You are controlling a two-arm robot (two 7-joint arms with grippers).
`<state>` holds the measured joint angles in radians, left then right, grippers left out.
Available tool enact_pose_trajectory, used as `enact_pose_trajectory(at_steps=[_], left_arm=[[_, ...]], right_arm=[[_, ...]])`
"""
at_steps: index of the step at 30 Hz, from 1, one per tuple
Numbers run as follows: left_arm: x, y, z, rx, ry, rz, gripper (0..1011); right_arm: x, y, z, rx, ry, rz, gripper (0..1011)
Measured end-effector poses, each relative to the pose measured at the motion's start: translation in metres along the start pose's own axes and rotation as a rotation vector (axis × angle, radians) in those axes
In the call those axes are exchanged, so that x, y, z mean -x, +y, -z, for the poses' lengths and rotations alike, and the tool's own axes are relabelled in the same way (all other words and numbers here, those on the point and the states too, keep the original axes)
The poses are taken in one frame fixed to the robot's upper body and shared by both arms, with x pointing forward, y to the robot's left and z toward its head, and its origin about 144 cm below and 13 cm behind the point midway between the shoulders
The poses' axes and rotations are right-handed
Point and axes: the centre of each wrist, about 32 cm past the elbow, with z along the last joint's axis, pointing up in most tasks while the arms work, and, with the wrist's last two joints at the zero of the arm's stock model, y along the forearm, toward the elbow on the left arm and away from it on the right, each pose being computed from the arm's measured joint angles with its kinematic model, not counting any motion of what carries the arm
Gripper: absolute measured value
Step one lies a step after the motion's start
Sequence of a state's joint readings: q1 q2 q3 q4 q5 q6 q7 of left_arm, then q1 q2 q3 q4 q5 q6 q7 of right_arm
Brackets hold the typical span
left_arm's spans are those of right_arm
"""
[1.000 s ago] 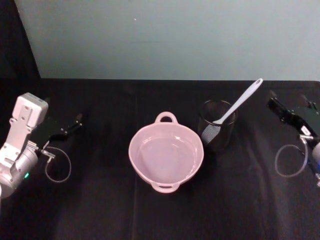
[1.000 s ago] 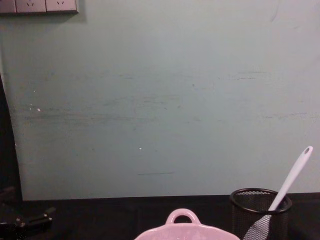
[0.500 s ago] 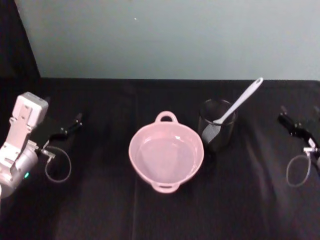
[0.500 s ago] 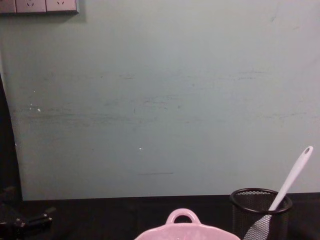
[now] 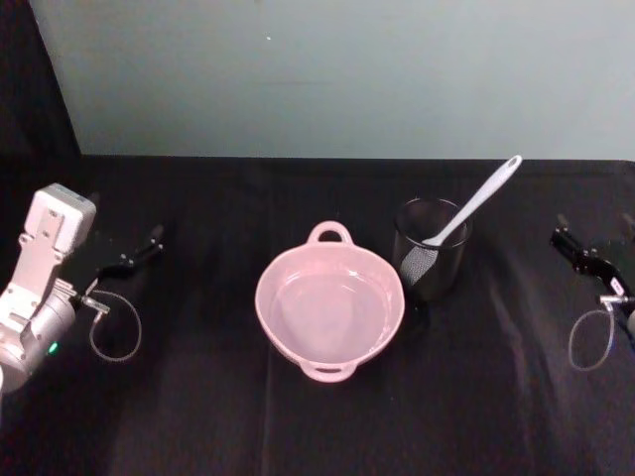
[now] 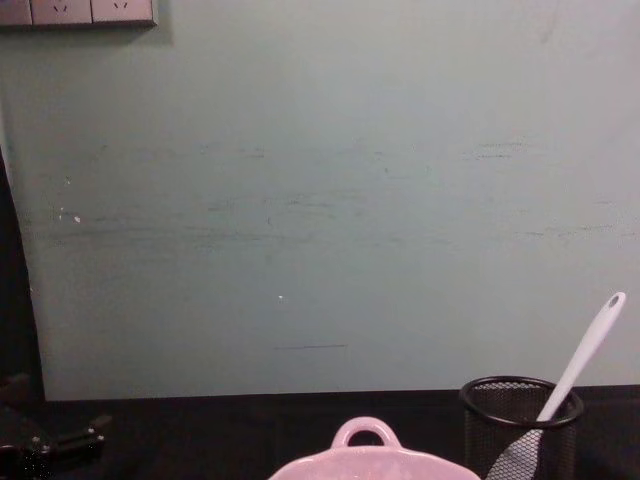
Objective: Use the one hand to pick up the spoon and stir the clear water in the bowl.
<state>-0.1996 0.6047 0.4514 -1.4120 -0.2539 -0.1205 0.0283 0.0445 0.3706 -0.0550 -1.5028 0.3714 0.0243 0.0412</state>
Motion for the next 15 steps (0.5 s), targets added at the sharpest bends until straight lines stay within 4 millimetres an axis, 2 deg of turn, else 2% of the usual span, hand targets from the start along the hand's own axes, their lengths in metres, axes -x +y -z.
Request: enact_pose_trajectory(at_steps=[15], left_arm=[[0.0, 0.0, 0.0, 0.0, 0.0, 0.0, 1011]], right_arm=[[-0.0002, -0.0006, -0.0011, 0.0, 0.005, 0.0, 1003]])
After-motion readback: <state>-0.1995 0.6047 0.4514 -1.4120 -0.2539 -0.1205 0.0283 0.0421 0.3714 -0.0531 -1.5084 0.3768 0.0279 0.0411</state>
